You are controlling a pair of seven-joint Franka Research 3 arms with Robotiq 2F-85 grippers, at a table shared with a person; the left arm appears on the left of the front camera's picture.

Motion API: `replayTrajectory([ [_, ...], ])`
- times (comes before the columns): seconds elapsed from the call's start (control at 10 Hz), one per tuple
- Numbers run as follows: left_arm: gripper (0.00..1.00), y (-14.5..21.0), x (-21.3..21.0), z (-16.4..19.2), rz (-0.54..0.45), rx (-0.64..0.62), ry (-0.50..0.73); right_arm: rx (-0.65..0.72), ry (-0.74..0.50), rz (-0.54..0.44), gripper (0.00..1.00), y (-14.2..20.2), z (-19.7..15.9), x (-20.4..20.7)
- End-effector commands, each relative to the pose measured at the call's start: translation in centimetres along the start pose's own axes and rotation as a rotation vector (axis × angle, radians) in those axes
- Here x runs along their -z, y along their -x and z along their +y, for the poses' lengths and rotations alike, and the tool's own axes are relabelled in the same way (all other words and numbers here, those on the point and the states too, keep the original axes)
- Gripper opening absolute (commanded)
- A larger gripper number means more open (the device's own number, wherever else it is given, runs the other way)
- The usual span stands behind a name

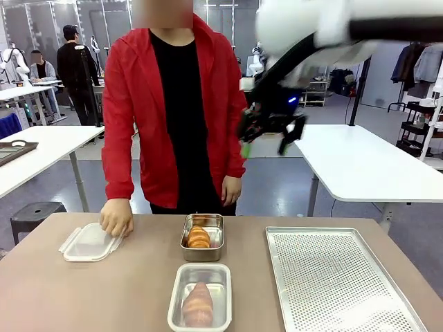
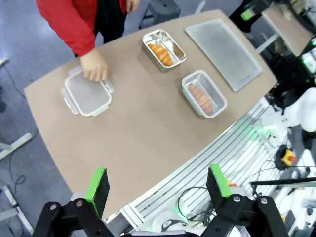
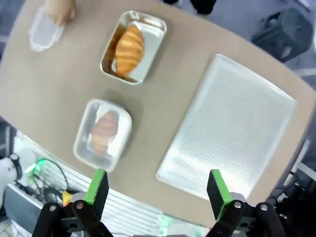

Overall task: Place the bread into the airtight container.
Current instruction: Pick up a Butter Roll and place it into an empty Airtight Container.

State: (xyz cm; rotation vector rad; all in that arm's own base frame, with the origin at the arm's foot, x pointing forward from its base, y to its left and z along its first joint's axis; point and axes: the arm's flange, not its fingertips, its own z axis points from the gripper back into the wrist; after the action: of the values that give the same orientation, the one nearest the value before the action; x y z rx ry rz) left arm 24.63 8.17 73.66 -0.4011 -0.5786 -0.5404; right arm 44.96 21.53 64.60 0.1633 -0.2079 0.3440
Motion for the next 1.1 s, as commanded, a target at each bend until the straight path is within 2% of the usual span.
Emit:
replayTrajectory([
  [0.0, 1.0, 0.0, -0.1, -0.1, -0.001, 0.017, 0.009, -0.095, 0.018, -0.029, 1.0, 5.0, -3.4, -4.3],
  [0.1, 1.0, 0.0, -0.1, -0.1, -0.001, 0.017, 0.009, -0.178, 0.023, -0.069, 1.0, 8.7, -4.8, -8.1],
  [0.2, 1.0, 0.0, -0.1, -0.1, -0.001, 0.017, 0.009, -0.172, 0.102, -0.121, 1.0, 12.8, -6.8, -11.3],
  [0.4, 1.0, 0.0, -0.1, -0.1, -0.001, 0.017, 0.009, -0.179, 0.188, -0.21, 1.0, 18.9, -10.2, -14.1],
  [0.6, 1.0, 0.0, -0.1, -0.1, -0.001, 0.017, 0.009, -0.186, 0.138, -0.301, 1.0, 23.0, -13.6, -14.7],
  [0.7, 1.0, 0.0, -0.1, -0.1, -0.001, 0.017, 0.009, -0.154, 0.112, -0.332, 1.0, 24.0, -14.9, -14.2],
  [0.8, 1.0, 0.0, -0.1, -0.1, -0.001, 0.017, 0.009, -0.134, 0.066, -0.316, 1.0, 24.6, -16.0, -13.3],
  [1.0, 1.0, 0.0, -0.1, -0.1, -0.001, 0.017, 0.009, -0.089, 0.051, -0.253, 1.0, 24.5, -17.3, -11.7],
])
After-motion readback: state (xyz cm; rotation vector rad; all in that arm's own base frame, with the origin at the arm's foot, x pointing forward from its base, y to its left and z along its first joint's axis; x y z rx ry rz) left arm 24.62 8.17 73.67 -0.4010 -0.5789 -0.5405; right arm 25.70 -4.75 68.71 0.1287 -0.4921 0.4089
